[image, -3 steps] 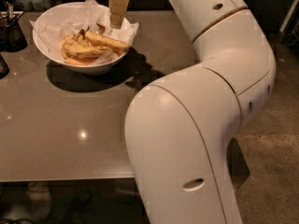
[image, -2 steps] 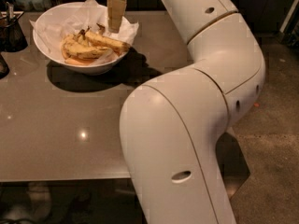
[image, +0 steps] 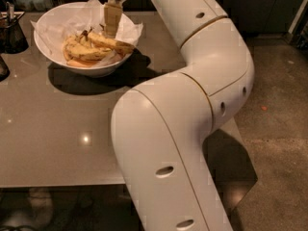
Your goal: Pick banana from white bowl
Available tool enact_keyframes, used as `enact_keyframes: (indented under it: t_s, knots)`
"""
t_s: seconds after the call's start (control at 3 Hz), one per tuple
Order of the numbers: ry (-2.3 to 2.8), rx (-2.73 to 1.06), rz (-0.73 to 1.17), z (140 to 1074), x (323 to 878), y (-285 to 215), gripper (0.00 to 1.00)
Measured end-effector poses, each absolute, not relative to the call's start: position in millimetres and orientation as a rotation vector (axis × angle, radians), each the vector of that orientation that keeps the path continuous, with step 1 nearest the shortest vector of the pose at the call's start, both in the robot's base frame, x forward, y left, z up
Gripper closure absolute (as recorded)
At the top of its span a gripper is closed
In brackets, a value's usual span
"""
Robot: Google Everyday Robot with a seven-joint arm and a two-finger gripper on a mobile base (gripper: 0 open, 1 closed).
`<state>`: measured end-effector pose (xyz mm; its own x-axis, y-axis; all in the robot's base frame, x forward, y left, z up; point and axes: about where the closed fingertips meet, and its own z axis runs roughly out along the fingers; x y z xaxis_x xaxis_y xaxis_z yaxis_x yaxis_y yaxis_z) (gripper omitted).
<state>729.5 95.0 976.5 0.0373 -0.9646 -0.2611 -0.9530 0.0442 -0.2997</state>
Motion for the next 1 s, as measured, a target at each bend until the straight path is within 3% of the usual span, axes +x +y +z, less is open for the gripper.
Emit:
enact_keyframes:
  t_s: [1.0]
  knots:
    - [1.966, -1.946, 0.005, 950.8, 738.8, 106.4, 0.36]
